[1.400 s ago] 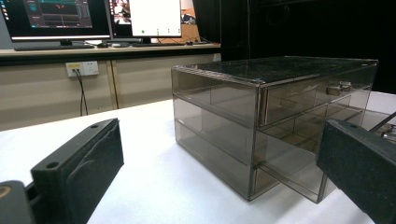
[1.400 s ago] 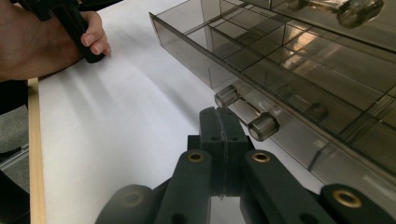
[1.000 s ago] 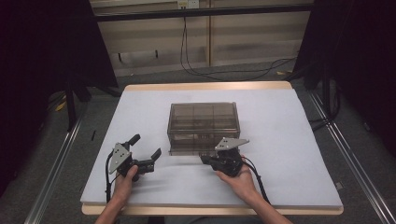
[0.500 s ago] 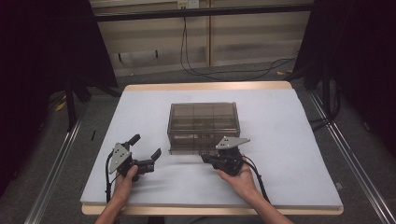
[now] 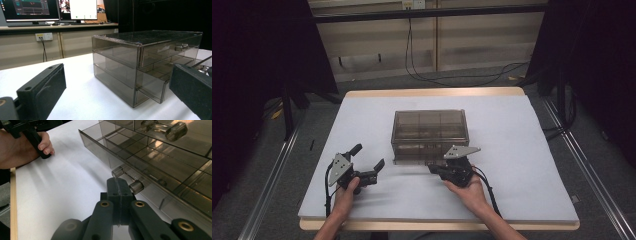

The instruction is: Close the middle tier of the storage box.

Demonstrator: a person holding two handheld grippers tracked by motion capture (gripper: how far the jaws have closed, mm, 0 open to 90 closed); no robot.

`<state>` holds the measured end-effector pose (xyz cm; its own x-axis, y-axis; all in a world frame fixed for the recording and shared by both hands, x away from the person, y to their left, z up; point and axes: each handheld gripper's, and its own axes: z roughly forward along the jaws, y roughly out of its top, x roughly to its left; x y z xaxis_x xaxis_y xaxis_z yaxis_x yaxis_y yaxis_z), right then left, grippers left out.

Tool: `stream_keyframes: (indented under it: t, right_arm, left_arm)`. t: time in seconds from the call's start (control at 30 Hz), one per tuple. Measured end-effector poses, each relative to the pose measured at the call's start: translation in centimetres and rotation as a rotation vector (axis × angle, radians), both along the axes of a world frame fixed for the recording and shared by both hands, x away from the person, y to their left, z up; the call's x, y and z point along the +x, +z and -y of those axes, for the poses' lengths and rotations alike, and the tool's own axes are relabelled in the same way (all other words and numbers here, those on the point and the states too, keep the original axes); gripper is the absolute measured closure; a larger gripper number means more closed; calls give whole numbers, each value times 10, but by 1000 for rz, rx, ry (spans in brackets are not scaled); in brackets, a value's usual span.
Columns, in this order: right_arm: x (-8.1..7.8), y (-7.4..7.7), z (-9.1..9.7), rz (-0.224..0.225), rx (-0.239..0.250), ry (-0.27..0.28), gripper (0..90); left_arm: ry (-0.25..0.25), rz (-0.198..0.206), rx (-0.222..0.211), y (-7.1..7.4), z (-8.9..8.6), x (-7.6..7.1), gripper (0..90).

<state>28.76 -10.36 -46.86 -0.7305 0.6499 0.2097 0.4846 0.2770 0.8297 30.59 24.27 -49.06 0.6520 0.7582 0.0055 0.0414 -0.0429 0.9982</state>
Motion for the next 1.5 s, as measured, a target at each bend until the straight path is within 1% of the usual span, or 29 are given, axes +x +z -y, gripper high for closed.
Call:
stream_keyframes:
  t: [0.17, 0.37, 0.53, 0.63, 0.8, 0.9, 1.07, 1.5]
  right_arm:
    - [1, 0, 1, -7, 6, -3, 900]
    - [2, 0, 1, -2, -2, -6, 900]
    - [4, 0, 2, -3, 9, -15, 900]
    - [4, -1, 1, -2, 7, -16, 900]
    - [4, -1, 2, -2, 6, -21, 900]
    - [5, 1, 5, -2, 22, -30, 900]
    - [6, 0, 6, -1, 14, -34, 900]
    - [9, -1, 5, -1, 26, -40, 900]
  left_arm:
    - [1, 0, 0, 0, 0, 0, 9]
    - [0, 0, 0, 0, 0, 0, 9]
    - [1, 1, 4, 0, 0, 0, 9]
    - [0, 0, 0, 0, 0, 0, 9]
    - [1, 1, 4, 0, 0, 0, 9]
    - [0, 1, 4, 0, 0, 0, 9]
    - [0, 1, 4, 0, 0, 0, 9]
    - [0, 1, 4, 0, 0, 0, 9]
